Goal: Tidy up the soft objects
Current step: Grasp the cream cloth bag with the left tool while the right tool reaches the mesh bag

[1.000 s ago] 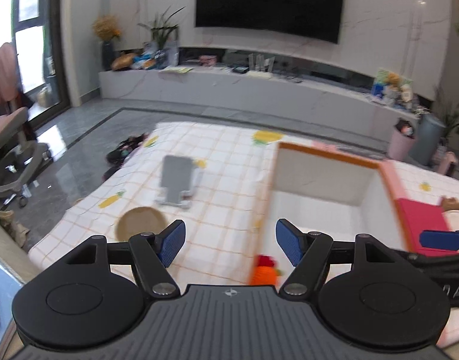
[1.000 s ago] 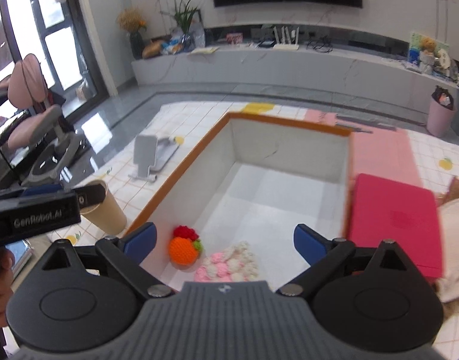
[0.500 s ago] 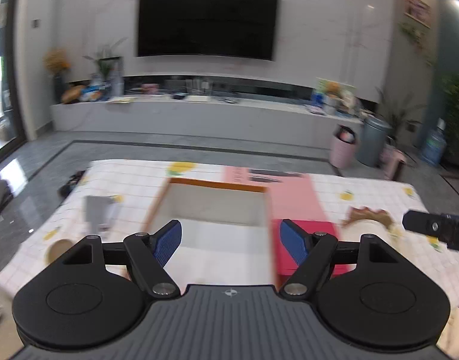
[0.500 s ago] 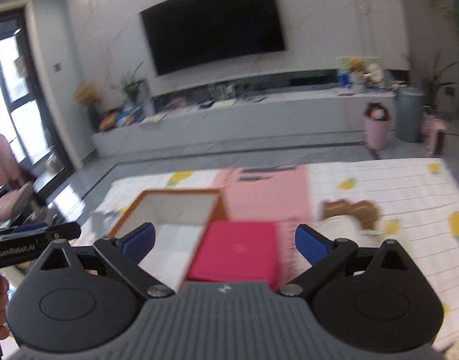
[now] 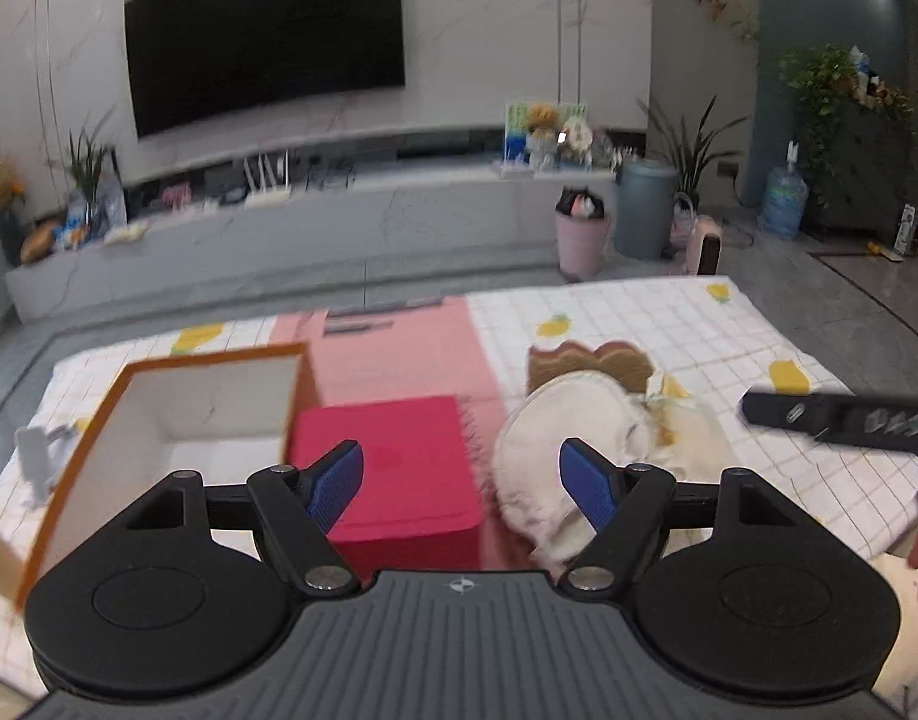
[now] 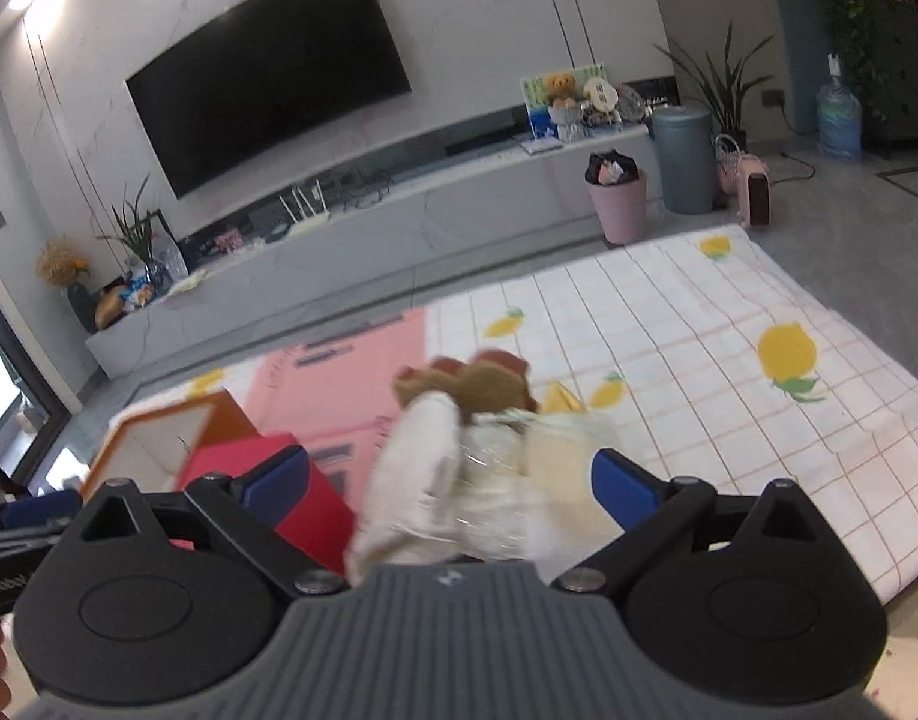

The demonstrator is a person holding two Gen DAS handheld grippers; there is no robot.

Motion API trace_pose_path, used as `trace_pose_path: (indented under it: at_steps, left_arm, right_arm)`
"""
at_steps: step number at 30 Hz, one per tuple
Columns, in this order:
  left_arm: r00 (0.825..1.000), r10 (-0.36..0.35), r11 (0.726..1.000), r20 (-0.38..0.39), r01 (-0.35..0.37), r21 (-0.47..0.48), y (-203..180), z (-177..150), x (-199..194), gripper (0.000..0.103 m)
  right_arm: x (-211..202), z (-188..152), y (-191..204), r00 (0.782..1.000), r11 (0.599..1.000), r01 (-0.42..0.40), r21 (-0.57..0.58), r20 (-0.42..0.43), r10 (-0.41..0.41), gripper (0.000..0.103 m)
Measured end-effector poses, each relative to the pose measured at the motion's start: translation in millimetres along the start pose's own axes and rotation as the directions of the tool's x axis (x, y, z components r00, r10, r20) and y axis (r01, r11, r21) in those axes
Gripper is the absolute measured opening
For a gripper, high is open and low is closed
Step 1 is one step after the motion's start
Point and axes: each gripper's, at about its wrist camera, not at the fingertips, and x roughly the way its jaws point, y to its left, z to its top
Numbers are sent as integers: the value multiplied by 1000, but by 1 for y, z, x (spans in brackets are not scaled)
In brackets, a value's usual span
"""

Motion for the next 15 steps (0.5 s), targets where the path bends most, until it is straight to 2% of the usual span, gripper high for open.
trace_pose_path:
  at_steps: [2, 4, 6, 9, 11, 13, 15]
  left_arm:
    - [998, -20, 998, 60, 16, 55, -16, -12, 5, 89]
    - [993, -49, 991, 104, 35, 129, -34, -26, 14, 89]
    - [988, -47, 987, 146, 23, 162, -48, -43, 23, 89]
    - [965, -73, 966, 253, 5, 259, -71, -75, 29, 89]
    - [948, -87, 943, 306, -20, 332, -85, -94, 37, 89]
    - [944, -95, 922, 315, -36, 386, -98, -109, 47, 89]
    - [949, -99, 906, 300, -39, 423, -107, -119, 59, 89]
  right_arm:
    - [18, -8, -17, 999, 1000, 21, 9, -25, -21, 98]
    - [32, -14, -35, 998, 996, 42, 73, -52, -38, 98]
    - [39, -26, -53, 996, 987, 65, 147, -69, -55, 98]
    - [47, -37, -68, 982, 973, 164, 163, -122, -145, 98]
    - [51, -38, -74, 976, 969, 193, 151, -134, -173, 98]
    - [52, -36, -78, 976, 968, 191, 161, -134, -170, 98]
    - [54, -36, -79, 977, 967, 189, 172, -136, -166, 98]
